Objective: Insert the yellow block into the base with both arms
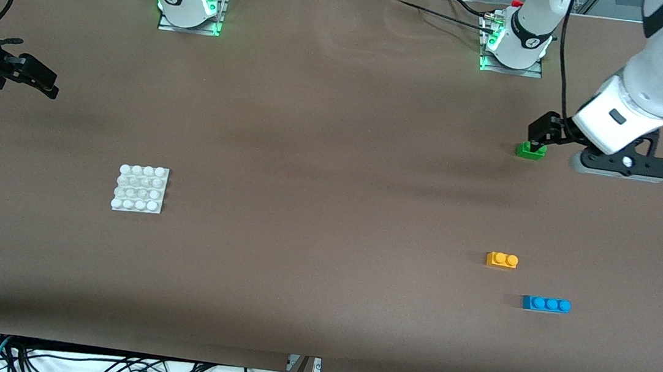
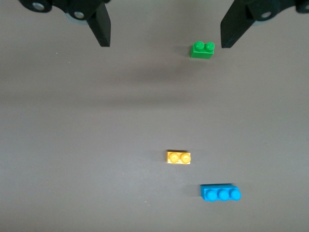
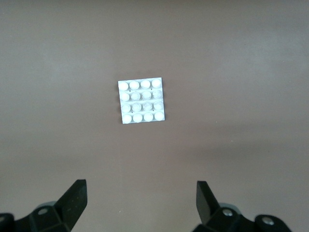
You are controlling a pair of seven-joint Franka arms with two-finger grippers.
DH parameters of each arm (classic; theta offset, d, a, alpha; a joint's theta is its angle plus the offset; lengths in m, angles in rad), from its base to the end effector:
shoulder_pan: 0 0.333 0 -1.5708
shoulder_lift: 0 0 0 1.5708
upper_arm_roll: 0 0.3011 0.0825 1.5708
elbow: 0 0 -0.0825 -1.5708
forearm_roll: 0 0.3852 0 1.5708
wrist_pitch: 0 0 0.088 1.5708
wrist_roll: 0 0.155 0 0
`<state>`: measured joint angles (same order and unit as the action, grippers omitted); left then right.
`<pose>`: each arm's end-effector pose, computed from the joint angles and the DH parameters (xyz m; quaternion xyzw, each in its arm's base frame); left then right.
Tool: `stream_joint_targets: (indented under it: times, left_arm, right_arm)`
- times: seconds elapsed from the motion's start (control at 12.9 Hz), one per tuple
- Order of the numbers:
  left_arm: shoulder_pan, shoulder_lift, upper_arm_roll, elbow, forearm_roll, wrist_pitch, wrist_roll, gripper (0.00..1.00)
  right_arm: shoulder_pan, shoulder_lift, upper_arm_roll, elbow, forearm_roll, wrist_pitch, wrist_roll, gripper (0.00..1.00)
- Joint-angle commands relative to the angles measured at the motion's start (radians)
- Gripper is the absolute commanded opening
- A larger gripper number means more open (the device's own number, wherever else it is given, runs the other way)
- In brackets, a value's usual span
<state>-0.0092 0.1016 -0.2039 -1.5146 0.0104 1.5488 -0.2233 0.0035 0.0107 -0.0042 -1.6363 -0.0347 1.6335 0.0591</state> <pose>0.5664 -0.1161 0.5297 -0.9994 -0.0052 0.0330 0.0021 0.5620 -0.0056 0.5301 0.9994 -0.0287 -0.0062 0.0175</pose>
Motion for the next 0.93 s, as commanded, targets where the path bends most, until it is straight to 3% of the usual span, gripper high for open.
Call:
stream_joint_targets:
  times: [0.0, 0.31, 0.47, 0.54, 0.62, 0.85]
  left_arm:
    - [0.038, 0.004, -0.003, 0.025, -0.024, -0.03, 0.062, 1.0]
    - [0.087, -0.017, 0.0, -0.008, -0.027, -0.026, 0.099, 1.0]
    - [0.057, -0.119, 0.038, -0.152, -0.027, 0.072, 0.101, 1.0]
    - [-0.021, -0.184, 0.128, -0.253, -0.029, 0.139, 0.102, 1.0]
    - [-0.047, -0.197, 0.158, -0.275, -0.029, 0.148, 0.102, 1.0]
    - [-0.057, -0.192, 0.159, -0.269, -0.027, 0.146, 0.102, 1.0]
  right_arm:
    - [-0.002, -0.001, 0.001, 0.004, 0.016, -0.011, -0.016, 1.0]
    - [-0.002, -0.003, 0.001, 0.004, 0.016, -0.012, -0.018, 1.0]
    - [-0.002, -0.003, 0.001, 0.004, 0.016, -0.012, -0.018, 1.0]
    - [0.0, -0.002, 0.001, 0.004, 0.016, -0.012, -0.018, 1.0]
    - [-0.002, -0.001, 0.001, 0.004, 0.016, -0.012, -0.018, 1.0]
    - [-0.002, -0.001, 0.003, 0.004, 0.016, -0.014, -0.018, 1.0]
